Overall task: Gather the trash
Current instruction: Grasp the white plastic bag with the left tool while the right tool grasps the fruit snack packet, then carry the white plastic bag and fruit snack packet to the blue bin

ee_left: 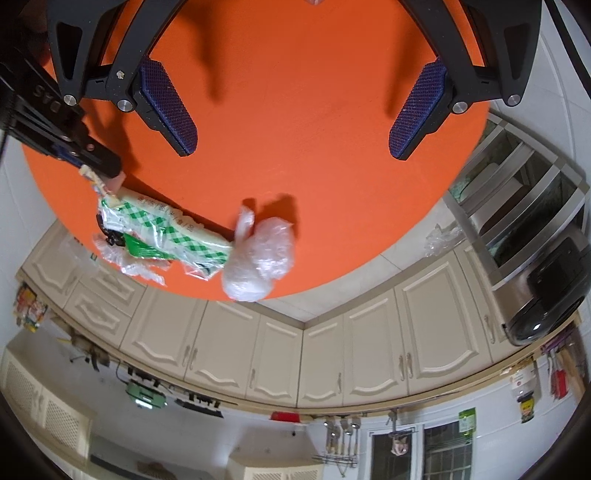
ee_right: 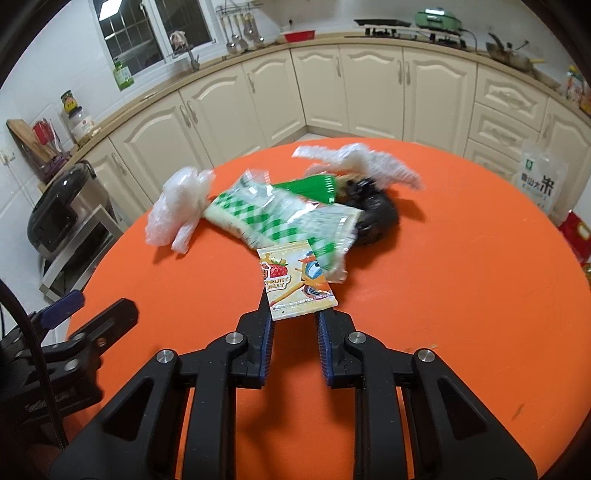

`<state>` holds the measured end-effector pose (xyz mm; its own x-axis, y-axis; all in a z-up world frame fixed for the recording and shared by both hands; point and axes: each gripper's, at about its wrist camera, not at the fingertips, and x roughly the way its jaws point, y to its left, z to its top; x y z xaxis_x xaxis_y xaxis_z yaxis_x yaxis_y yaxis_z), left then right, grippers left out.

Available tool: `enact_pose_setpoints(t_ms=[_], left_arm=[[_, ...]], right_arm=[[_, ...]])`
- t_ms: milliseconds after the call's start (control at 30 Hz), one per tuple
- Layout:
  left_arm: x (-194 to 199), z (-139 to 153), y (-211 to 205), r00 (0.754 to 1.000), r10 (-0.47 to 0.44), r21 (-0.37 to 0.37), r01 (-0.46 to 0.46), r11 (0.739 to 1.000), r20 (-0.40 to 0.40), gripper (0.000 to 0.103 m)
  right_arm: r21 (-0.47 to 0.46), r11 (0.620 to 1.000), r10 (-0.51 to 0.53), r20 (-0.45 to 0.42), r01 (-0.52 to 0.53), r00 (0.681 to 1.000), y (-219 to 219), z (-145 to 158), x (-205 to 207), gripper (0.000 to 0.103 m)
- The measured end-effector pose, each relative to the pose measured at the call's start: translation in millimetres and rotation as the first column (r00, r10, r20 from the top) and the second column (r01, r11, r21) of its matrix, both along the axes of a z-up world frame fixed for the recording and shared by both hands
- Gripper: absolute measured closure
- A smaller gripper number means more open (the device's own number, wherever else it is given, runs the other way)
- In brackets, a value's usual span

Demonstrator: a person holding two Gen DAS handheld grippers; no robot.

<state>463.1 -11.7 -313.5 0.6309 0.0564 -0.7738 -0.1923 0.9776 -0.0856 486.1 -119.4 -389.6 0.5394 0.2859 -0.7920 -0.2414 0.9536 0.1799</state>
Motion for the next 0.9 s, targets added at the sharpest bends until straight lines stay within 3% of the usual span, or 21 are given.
enact_pose_setpoints(t_ms=[333,500,533,600,633,800,900], left_arm=[[75.4,-2.0,-13.6,1.0,-0.004,0.065,0.006,0.998,-0.027,0.001],[115.8,-16.7,-18.4,0.998,-0.019,0.082,0.023,0.996,-0.052,0.003],[120.5,-18.5,-18.1,0.998,-0.024,0.071,0.027,0.997,-0.049,0.009],[126.4,-19.9,-16.5,0.999,-0.044,0.006,0.044,0.999,-0.02,0.037],[129.1,-20.1,-15.3,0.999,-0.044,-0.001,0.044,0.999,-0.023,0.056],[127.1,-23.1,-11.0,0.999,-0.047,-0.038,0.047,0.998,0.003,0.06],[113.3,-19.9,-10.4,0.999,-0.028,-0.023,0.028,0.999,0.021,0.061]], right_arm=[[0.01,1.0,-0.01,-0.016,0.01,1.0,-27.2,-0.6,16.1,0.083],[0.008,1.0,-0.014,-0.032,0.014,0.999,-31.8,-5.6,25.7,0.083],[0.005,1.0,-0.013,-0.031,0.013,0.999,-31.6,-5.7,26.0,0.083],[-0.004,1.0,-0.011,-0.032,0.011,0.999,-31.4,-6.6,27.1,0.083],[-0.004,1.0,-0.012,-0.034,0.012,0.999,-31.3,-7.0,27.3,0.083],[-0.003,1.0,-0.028,-0.038,0.028,0.999,-33.9,-8.4,24.6,0.083],[-0.005,0.999,-0.038,-0.034,0.037,0.999,-37.1,-5.5,19.1,0.083]])
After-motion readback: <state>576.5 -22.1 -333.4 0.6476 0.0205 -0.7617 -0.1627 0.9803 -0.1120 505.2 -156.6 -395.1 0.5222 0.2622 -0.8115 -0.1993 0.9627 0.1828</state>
